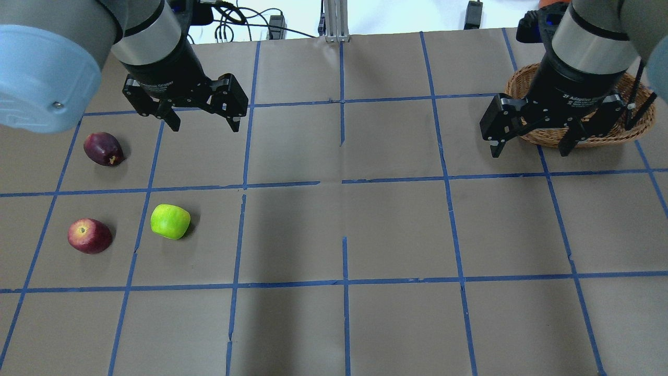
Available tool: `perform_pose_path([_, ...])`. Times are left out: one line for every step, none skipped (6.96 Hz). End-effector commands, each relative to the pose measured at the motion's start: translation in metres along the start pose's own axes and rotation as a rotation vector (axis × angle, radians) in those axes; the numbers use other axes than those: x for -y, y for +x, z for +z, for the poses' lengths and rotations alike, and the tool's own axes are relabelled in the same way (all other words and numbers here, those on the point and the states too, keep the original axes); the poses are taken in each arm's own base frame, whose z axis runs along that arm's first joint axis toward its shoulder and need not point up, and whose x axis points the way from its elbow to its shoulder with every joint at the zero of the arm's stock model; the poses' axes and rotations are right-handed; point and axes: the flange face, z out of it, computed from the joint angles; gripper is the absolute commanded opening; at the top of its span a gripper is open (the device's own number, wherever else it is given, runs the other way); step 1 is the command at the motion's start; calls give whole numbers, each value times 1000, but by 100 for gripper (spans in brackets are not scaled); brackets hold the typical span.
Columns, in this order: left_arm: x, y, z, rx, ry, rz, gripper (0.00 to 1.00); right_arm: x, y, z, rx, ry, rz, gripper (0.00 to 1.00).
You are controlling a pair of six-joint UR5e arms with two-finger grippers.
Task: Put all apples into basket
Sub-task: 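Lower the left gripper onto the green apple and close it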
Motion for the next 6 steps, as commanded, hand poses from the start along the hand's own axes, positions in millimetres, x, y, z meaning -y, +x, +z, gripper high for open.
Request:
perform_pose_path([0, -1, 1, 2, -1, -1, 100, -1, -4, 1, 40, -5, 1, 100])
perform_pose_path([-4, -2, 0, 5, 1, 3, 100, -1, -4, 0, 40, -2, 1, 100])
perform_pose_path([-12, -8, 2, 13, -13, -2, 100, 0, -4, -2, 43, 7, 0, 100])
perform_pose_path([-11, -23, 31, 37, -100, -15, 100, 0, -4, 0, 39, 2, 0, 100])
perform_pose_path([-4, -46, 70, 50, -145, 8, 100, 0, -3, -2, 34, 7, 2, 100])
perform_pose_path([1, -78, 113, 38, -133, 73, 100, 0, -3, -2, 36, 9, 2, 100])
